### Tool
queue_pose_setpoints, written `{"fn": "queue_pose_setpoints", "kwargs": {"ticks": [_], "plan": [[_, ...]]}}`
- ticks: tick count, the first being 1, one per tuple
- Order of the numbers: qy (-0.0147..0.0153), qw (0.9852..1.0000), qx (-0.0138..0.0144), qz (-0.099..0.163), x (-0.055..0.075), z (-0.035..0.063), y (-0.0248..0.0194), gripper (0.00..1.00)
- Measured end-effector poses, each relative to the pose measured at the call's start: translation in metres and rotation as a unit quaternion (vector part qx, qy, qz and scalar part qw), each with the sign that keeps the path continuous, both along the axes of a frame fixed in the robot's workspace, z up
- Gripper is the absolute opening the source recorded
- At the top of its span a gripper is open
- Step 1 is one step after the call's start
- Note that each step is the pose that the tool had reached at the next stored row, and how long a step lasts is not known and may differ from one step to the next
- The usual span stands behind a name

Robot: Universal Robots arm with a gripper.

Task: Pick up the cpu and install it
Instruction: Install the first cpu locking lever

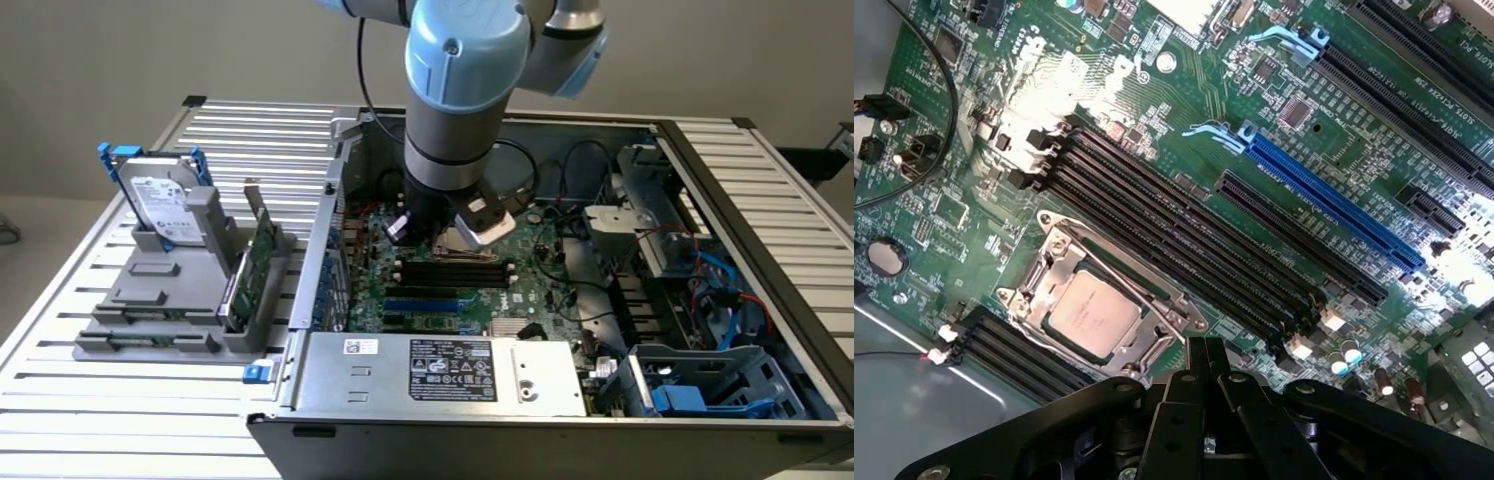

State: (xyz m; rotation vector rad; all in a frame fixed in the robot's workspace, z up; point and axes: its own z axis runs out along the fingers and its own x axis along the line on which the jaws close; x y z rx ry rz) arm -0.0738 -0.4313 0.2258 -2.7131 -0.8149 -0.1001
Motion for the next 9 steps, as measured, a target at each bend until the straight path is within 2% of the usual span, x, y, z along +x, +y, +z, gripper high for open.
{"fn": "queue_pose_setpoints", "kwargs": {"ticks": [1, 2, 6, 7, 9], "plan": [[0.0014, 1.0000, 0.0001, -0.005, -0.0001, -0.0004, 0.0001, 0.11], [0.0043, 1.0000, 0.0002, -0.008, 0.0000, -0.0006, 0.0002, 0.11], [0.0208, 0.9996, 0.0001, -0.020, -0.0002, -0.0015, 0.0001, 0.11], [0.0232, 0.9995, 0.0001, -0.024, -0.0004, -0.0019, 0.0001, 0.11], [0.0240, 0.9993, -0.0001, -0.030, -0.0007, -0.0026, 0.0000, 0.11]]}}
